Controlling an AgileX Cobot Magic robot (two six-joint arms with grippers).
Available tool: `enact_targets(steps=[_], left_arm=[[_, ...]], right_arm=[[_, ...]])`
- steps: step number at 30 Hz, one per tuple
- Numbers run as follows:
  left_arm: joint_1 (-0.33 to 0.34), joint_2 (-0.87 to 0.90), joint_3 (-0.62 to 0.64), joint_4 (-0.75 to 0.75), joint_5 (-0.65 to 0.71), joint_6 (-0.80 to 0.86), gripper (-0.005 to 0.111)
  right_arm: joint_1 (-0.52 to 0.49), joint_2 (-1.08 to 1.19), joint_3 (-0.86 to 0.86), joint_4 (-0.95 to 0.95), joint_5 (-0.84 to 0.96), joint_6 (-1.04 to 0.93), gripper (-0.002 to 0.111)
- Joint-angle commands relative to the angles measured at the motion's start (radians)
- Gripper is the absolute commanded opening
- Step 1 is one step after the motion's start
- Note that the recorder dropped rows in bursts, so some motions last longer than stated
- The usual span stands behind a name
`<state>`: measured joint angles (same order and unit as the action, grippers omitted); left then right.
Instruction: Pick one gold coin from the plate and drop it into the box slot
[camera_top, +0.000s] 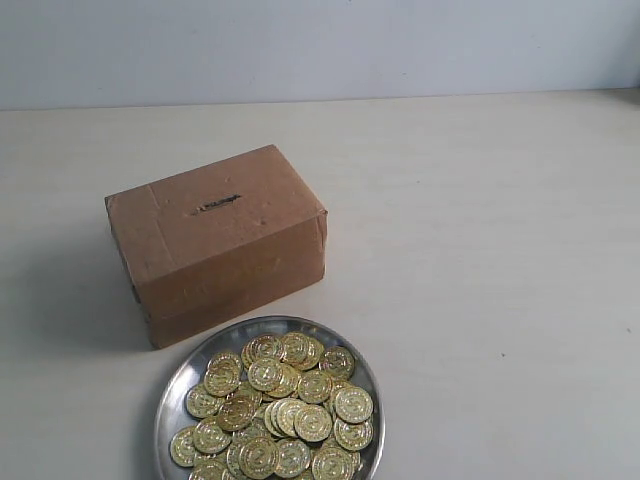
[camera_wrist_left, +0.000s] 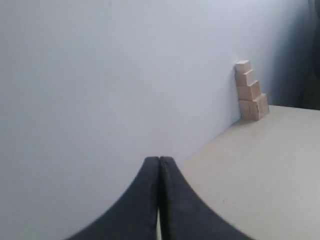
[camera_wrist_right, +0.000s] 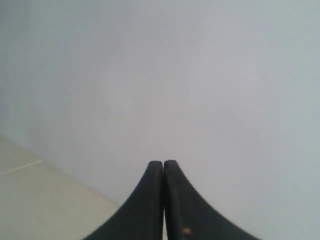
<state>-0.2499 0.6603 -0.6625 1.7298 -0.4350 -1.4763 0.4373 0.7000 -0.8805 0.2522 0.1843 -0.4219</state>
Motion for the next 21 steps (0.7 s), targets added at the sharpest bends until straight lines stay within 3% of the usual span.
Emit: enact_targets(steps=[1, 4, 9, 17, 21], left_arm=[[0.075, -0.133, 0.059, -0.006, -0.02, -0.01, 0.0], [0.151, -0.265, 0.132, -0.006, -0.02, -0.01, 0.0], [0.244, -0.454, 0.258, -0.006, -0.02, -0.01, 0.0], [0.277, -0.66, 0.372, -0.006, -0.022, -0.01, 0.0], [0.277, -0.66, 0.374, -0.006, -0.022, -0.01, 0.0]], right_arm=[[-0.181, -0.121, 0.007, 0.006, 0.002, 0.007, 0.0], [-0.303, -0.224, 0.007, 0.006, 0.002, 0.007, 0.0], [-0.359, -0.372, 0.007, 0.006, 0.002, 0.007, 0.0], [-0.359, -0.537, 0.007, 0.006, 0.002, 0.005, 0.0], [-0.359, -0.635, 0.007, 0.006, 0.002, 0.005, 0.0]])
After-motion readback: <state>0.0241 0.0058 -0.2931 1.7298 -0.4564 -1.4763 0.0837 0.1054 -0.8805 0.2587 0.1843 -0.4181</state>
